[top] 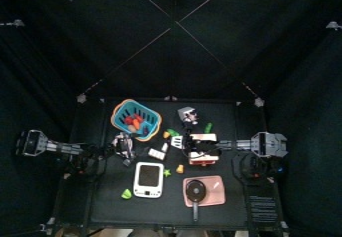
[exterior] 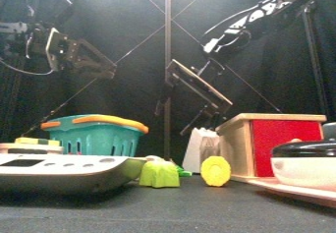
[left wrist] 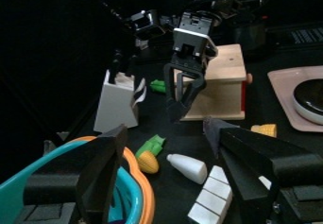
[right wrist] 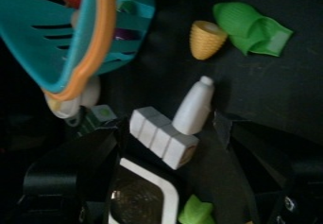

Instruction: Grab detergent

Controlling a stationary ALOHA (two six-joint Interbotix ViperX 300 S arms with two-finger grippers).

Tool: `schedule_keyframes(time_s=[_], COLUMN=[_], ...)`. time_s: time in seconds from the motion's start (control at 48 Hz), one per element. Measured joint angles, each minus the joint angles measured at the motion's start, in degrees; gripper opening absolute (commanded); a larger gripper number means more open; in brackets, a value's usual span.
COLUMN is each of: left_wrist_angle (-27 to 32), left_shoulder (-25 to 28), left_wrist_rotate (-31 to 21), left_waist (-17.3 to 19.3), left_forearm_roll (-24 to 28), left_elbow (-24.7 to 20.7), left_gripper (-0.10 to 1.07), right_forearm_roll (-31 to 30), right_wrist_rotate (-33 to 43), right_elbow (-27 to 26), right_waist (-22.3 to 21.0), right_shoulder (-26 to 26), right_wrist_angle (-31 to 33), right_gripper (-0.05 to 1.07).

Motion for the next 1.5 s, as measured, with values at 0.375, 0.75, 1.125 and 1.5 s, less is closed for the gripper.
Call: schedule_keyframes(time_s=[0.375,0.75,1.125,1.5], left_wrist_angle=[0.7,1.6,3.8,3.9], left_shoulder=[-5.3,-5.4,-5.4,-5.4], left_wrist_rotate=[0.0,-0.1,-0.2,-0.2], left_waist=[0.0,0.0,0.0,0.0], left_forearm_roll=[-2.1,-2.2,-2.9,-3.0], left_elbow=[2.8,2.8,2.8,2.8], left_gripper=[0.98,0.98,0.98,0.98], right_forearm_roll=[19.3,40.9,42.5,41.3], right_wrist_rotate=[-17.6,-47.0,-47.3,-47.6], right_elbow=[-2.9,-10.6,-14.2,-20.2], right_waist=[2.2,-1.4,-5.7,-6.3], right_shoulder=[-2.7,0.1,7.8,15.0], right_wrist_angle=[2.2,14.4,15.8,19.9], right_gripper=[1.01,1.01,1.01,1.01])
